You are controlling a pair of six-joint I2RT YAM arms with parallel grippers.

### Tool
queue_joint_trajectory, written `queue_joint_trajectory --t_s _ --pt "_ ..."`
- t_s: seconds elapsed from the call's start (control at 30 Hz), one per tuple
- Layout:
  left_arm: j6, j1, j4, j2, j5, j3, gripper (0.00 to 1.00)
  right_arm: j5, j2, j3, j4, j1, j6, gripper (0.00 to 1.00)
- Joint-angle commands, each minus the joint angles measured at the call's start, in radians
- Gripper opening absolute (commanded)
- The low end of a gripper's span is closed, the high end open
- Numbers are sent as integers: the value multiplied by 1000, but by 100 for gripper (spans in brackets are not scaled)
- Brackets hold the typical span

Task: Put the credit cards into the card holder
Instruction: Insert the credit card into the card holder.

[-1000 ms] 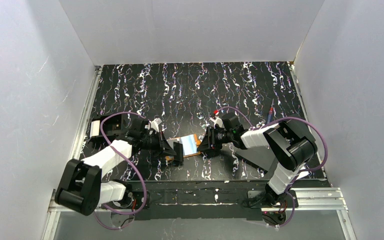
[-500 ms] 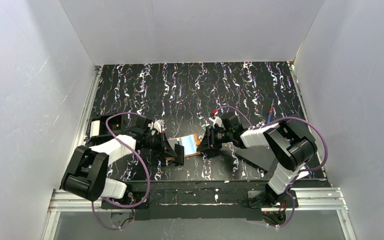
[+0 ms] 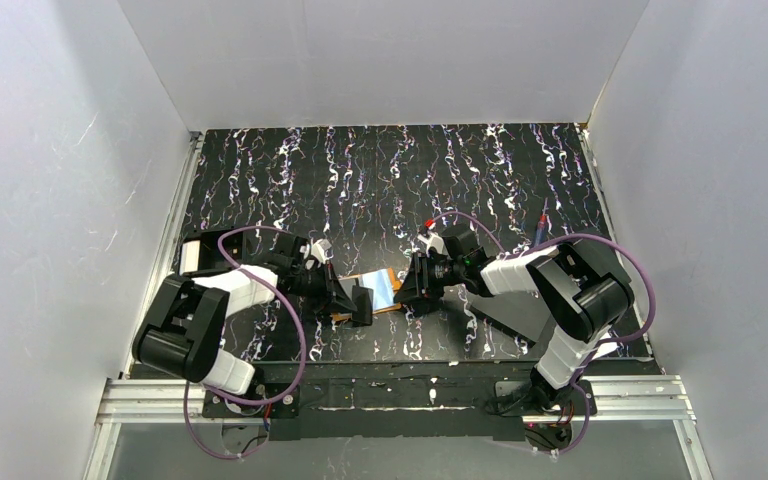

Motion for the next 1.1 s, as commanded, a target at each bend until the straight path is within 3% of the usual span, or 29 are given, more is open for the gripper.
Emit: queue_joint_trajectory --t_s 0.0,0.87,1.07 --pt "-31 2 87 28 -1 11 0 20 23 16 -47 5 -44 41" --pt "-96 4 127 21 -172 19 0 -11 89 21 -15 5 -41 36" --pt "-148 -7 221 26 -175 -31 0 -13 96 17 -3 7 -34 36"
